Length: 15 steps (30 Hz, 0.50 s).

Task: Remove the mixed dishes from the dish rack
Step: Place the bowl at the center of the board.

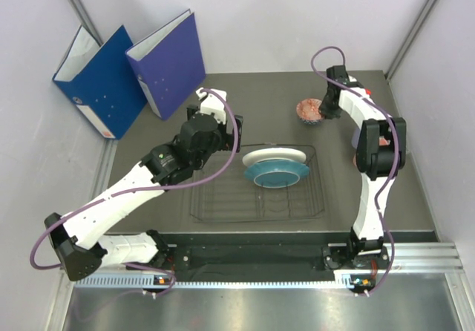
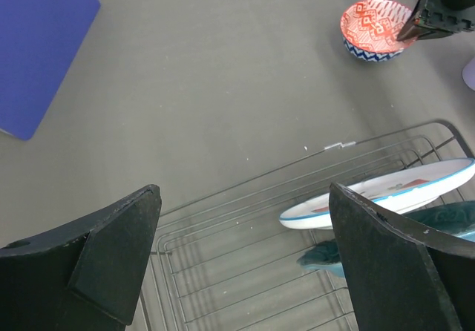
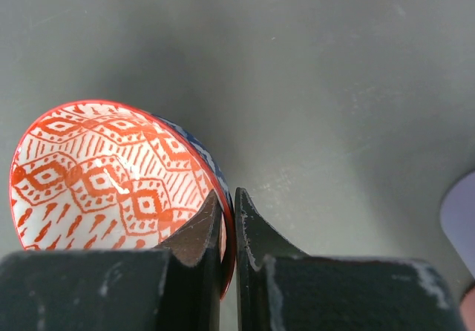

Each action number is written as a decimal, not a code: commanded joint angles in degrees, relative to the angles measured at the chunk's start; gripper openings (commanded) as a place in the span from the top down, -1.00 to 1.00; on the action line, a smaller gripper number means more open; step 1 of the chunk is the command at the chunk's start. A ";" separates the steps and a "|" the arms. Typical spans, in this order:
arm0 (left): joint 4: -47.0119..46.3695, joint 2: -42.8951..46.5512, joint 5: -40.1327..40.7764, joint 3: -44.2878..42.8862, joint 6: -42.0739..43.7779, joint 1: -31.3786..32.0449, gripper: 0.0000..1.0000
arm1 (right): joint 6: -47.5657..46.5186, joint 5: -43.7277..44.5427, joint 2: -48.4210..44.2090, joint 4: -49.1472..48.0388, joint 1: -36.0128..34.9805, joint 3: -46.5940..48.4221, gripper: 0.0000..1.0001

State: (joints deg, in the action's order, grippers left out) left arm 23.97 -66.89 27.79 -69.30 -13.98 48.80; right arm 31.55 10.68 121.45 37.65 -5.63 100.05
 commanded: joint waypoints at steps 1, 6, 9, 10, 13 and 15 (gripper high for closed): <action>-2.26 0.98 -0.90 1.09 -1.31 -0.10 -0.98 | 0.00 -2.06 1.07 -3.37 0.53 0.76 1.00; -2.35 0.80 -1.34 1.36 -1.40 -0.10 -0.98 | 0.44 -4.26 3.44 -2.76 0.97 0.32 0.71; -2.34 0.45 -1.42 1.36 -1.32 -0.10 -0.98 | 0.44 -4.70 3.27 -3.11 1.06 -0.56 0.48; -2.35 0.53 -1.42 1.36 -1.14 -0.10 -0.98 | 0.53 -4.79 3.09 -3.19 1.06 -0.82 0.39; -2.43 0.45 -1.51 1.53 -1.14 -0.10 -0.98 | 0.88 -3.92 1.69 -2.93 1.06 -0.91 0.15; -2.70 0.45 -1.60 1.62 -0.97 -0.10 -0.98 | 1.23 -2.59 -0.32 -2.67 1.14 -1.00 0.07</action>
State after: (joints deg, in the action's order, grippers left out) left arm 23.99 -66.89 26.55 -68.07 -14.90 48.80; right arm 32.10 6.66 124.27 36.14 -5.19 98.87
